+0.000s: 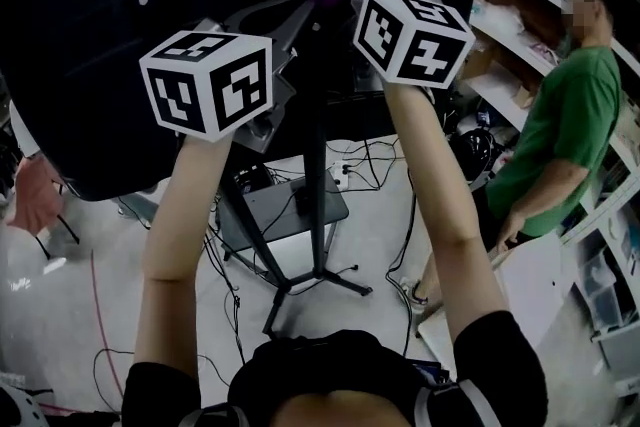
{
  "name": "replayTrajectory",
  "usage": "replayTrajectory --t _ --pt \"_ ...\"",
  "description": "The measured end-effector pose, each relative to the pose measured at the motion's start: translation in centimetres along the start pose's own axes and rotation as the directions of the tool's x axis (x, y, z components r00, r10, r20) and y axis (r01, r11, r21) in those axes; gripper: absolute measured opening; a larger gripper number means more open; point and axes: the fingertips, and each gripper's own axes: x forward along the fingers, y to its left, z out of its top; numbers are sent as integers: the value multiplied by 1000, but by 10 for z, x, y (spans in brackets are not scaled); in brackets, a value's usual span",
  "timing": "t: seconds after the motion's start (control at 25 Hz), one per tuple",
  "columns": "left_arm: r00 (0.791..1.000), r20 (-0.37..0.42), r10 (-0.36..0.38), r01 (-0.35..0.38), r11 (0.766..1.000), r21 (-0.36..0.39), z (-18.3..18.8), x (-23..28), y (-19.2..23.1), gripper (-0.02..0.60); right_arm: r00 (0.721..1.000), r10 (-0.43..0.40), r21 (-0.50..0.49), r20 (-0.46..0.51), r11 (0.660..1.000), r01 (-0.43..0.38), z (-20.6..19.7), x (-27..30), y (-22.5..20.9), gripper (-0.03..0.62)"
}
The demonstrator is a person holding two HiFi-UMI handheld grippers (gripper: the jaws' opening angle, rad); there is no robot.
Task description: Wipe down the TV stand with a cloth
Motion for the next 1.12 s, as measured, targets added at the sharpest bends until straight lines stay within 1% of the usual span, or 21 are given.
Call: replayTrajectory --t 0.24,0.44,0.72,0.88,1.0,1.12 --pt "1000 5 10 -10 1000 17 8 14 -2 6 999 1 -24 -38 1000 -2 -13 22 -21 64" --pt "1000 1 26 -26 999 21 5 16 -1 6 999 -25 -45 -42 999 24 -19 19 -46 64" --pt "998 -21 53 -53 999 -4 -10 13 6 6 992 -118 -54 -39 992 116 -17 7 -101 64" --pt "997 -28 74 -74 997 0 -12 8 11 6 985 -167 -76 -41 984 163 -15 1 -130 64" --pt "996 -31 82 -82 997 -1 -14 6 13 6 977 -209 -84 -41 975 205 -13 -4 -152 64" --pt "996 -31 88 -88 996 -4 -16 4 15 6 966 -257 -70 -40 965 254 -14 -10 -172 64"
